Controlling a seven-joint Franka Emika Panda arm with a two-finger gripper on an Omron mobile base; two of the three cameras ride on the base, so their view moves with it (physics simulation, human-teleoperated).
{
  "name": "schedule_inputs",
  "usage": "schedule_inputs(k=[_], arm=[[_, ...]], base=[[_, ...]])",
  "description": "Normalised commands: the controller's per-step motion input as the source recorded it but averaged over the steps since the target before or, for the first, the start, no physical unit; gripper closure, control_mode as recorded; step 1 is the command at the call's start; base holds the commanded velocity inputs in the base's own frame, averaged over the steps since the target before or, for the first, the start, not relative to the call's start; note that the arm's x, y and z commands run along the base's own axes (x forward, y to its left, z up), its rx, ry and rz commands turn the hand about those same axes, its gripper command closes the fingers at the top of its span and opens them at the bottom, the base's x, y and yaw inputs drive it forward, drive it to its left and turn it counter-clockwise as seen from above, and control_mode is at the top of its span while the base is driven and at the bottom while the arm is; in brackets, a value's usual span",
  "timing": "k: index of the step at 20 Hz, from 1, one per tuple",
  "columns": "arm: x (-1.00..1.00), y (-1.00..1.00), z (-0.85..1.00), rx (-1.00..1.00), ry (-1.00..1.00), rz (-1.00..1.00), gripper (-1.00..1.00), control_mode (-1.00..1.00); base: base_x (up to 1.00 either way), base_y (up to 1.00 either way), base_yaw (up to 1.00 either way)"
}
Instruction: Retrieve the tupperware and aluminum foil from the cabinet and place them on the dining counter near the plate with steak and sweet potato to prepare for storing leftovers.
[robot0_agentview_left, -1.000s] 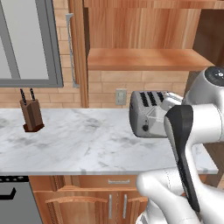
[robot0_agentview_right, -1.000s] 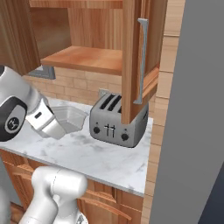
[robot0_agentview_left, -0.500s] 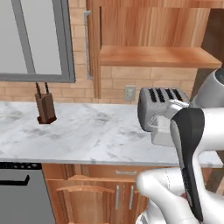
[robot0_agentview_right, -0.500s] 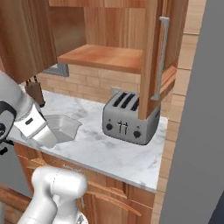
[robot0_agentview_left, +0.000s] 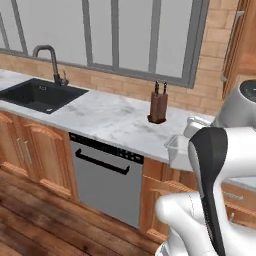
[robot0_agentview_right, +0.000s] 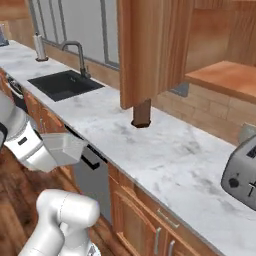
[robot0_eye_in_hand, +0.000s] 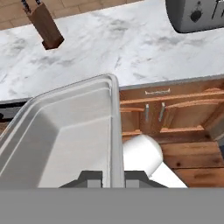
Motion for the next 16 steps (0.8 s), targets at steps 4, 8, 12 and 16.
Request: schedule_inputs(k=[4, 8, 12, 16], arm=[[0.00, 0.00, 0.00, 0.00, 0.00, 0.00, 1.00, 1.00], [0.00, 0.00, 0.00, 0.00, 0.00, 0.00, 1.00, 1.00], [0.00, 0.00, 0.00, 0.00, 0.00, 0.00, 1.00, 1.00], [0.00, 0.00, 0.00, 0.00, 0.00, 0.00, 1.00, 1.00]], base=[[0.36, 0.33, 0.68], [0.47, 0.24, 0.67], [0.83, 0.08, 0.57], [1.00, 0.02, 0.44]])
